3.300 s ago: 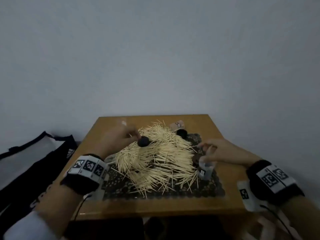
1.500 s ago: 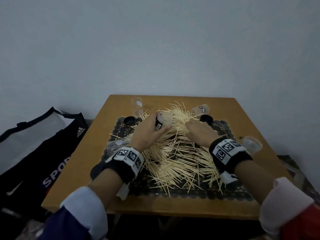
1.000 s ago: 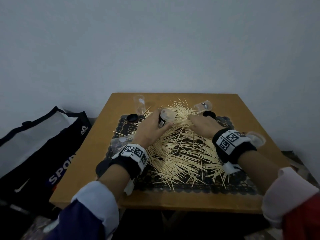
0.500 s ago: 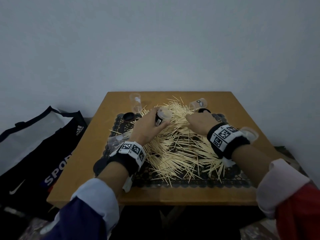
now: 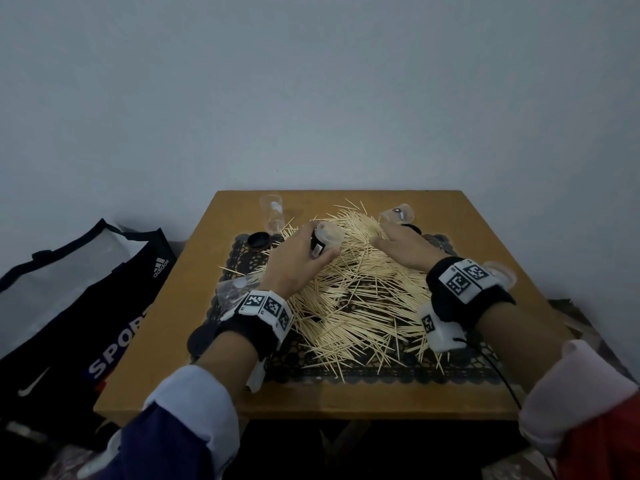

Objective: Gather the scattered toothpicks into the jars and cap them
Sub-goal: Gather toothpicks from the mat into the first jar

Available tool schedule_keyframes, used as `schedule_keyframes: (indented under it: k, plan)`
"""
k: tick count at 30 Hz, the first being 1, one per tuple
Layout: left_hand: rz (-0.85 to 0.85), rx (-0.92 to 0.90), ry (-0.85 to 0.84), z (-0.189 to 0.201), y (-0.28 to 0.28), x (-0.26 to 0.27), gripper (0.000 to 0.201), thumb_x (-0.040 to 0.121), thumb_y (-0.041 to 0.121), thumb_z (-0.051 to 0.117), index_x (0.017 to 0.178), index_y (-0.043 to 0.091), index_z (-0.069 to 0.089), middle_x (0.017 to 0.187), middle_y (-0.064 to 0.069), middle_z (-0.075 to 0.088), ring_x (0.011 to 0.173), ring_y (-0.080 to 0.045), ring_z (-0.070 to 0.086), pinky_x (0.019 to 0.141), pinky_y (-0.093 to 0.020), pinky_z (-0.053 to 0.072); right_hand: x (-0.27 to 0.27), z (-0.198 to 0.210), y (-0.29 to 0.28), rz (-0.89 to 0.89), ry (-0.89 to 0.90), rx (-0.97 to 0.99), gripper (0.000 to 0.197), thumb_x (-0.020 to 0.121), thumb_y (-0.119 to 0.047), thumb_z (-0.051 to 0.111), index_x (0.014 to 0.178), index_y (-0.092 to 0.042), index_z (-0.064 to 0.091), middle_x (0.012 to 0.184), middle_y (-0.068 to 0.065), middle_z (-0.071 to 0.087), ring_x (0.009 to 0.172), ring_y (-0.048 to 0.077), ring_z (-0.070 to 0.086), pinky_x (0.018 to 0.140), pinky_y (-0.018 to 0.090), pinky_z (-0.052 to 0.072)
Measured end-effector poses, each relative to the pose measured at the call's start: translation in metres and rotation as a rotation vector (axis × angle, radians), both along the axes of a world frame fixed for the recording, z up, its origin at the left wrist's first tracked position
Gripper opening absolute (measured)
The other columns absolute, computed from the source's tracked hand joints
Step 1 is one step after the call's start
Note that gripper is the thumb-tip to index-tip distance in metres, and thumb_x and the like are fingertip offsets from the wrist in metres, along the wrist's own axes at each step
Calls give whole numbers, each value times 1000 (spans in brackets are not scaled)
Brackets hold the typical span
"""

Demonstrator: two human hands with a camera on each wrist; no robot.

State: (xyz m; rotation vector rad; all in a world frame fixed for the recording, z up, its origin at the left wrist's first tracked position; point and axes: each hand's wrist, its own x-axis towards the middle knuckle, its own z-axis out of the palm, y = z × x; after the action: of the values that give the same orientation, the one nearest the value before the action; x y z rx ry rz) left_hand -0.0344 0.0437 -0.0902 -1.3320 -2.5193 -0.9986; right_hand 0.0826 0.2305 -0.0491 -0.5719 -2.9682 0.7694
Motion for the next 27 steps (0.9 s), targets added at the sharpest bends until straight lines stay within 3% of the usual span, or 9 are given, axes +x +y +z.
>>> schedule_keyframes:
  k: [4,6,8,11,14,18,21,27]
  plan:
    - [12,-11,4,-1,0,0,62,90,59,56,133,15,46,113,1,66,85,-10,60,69,-25,43,1,4,-6,-25,149,-307,28,103,-26,41,125,-8,43,102,5,67,99,23,61,87,34,47]
    - [10,-14,4,-1,0,0,62,90,60,56,133,15,46,112,0,67,84,-10,60,68,-24,42,0,7,-9,-32,226,-405,20,104,-20,39,119,-8,43,99,12,70,94,18,63,75,17,46]
    - [2,-23,5,0,1,0,62,90,59,56,132,14,46,111,0,67,81,-10,59,65,-21,41,-1,8,-11,-43,298,-498,16,104,-18,39,115,-7,44,89,13,69,79,12,65,66,12,45]
    - [-4,-30,6,1,1,2,61,90,57,57,131,14,46,111,0,66,82,-9,56,66,-21,39,-6,2,-9,-107,369,-675,17,104,-19,41,113,-5,43,74,6,61,61,8,62,65,24,51]
    - [-16,-31,-8,0,1,1,60,90,57,57,130,14,47,112,0,66,86,-12,59,71,-26,45,-11,-2,-7,-140,402,-817,11,104,-21,43,103,-10,41,67,1,51,57,15,55,77,38,48]
    - [-24,-29,-24,0,2,0,63,89,59,57,132,15,45,116,0,66,93,-15,63,79,-34,52,-17,-1,-10,-141,479,-905,14,104,-19,43,91,-13,44,64,1,44,55,15,47,65,33,46]
    - [-31,-6,-31,-1,2,-1,62,88,59,59,132,17,46,117,2,65,94,-14,63,81,-37,54,-21,4,-12,-150,561,-957,12,104,-19,41,97,-11,46,66,3,54,57,18,55,65,35,49]
    - [-80,14,-72,0,2,0,57,85,56,65,125,20,47,113,4,65,95,-13,62,81,-35,53,-35,24,-22,-128,761,-1090,18,105,-20,35,119,-8,35,73,13,60,67,30,64,73,43,58]
